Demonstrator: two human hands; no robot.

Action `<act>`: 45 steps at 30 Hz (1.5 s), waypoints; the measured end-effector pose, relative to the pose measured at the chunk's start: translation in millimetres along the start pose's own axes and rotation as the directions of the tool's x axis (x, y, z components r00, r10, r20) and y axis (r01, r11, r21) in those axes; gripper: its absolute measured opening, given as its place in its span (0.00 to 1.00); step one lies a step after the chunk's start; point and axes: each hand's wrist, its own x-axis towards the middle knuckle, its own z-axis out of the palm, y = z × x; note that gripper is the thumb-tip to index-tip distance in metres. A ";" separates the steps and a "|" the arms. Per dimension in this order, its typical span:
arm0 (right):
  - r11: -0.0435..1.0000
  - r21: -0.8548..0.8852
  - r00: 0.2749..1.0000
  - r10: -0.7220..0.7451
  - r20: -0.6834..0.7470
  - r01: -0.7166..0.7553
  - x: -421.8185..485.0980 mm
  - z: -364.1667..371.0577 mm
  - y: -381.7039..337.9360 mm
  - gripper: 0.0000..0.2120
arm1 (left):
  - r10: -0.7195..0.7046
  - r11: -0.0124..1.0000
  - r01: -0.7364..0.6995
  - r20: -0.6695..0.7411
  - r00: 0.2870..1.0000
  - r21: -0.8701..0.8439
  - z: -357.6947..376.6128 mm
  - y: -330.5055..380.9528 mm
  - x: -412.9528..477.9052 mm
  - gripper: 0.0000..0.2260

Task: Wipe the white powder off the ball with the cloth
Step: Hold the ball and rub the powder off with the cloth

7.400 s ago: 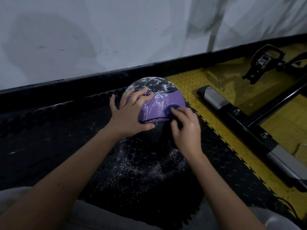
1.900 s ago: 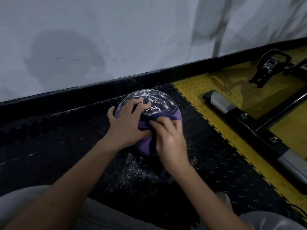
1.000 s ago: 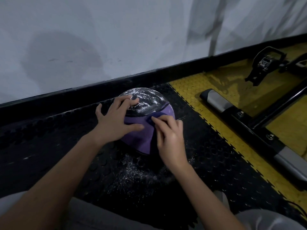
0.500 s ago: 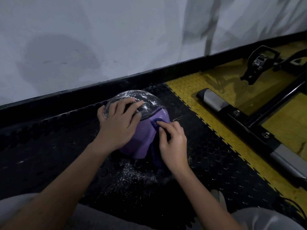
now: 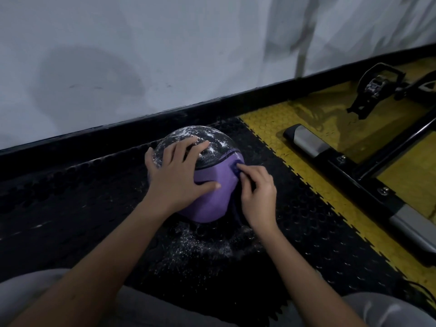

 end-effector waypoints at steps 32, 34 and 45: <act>1.000 -0.024 0.999 -0.006 -0.053 0.005 -7.7 3.6 -9.4 0.10 | -0.014 1.000 0.016 0.062 0.998 -0.026 -4.3 7.1 4.4 0.37; 0.992 -0.063 0.993 -0.114 -0.005 0.113 -8.4 4.5 -20.7 0.11 | -0.018 1.000 0.019 0.063 0.998 -0.020 -4.9 6.6 4.3 0.36; 0.982 -0.121 0.990 -0.144 0.001 0.143 -2.0 5.7 -23.3 0.12 | 0.012 1.000 -0.012 0.068 0.998 0.000 -3.9 10.9 3.7 0.36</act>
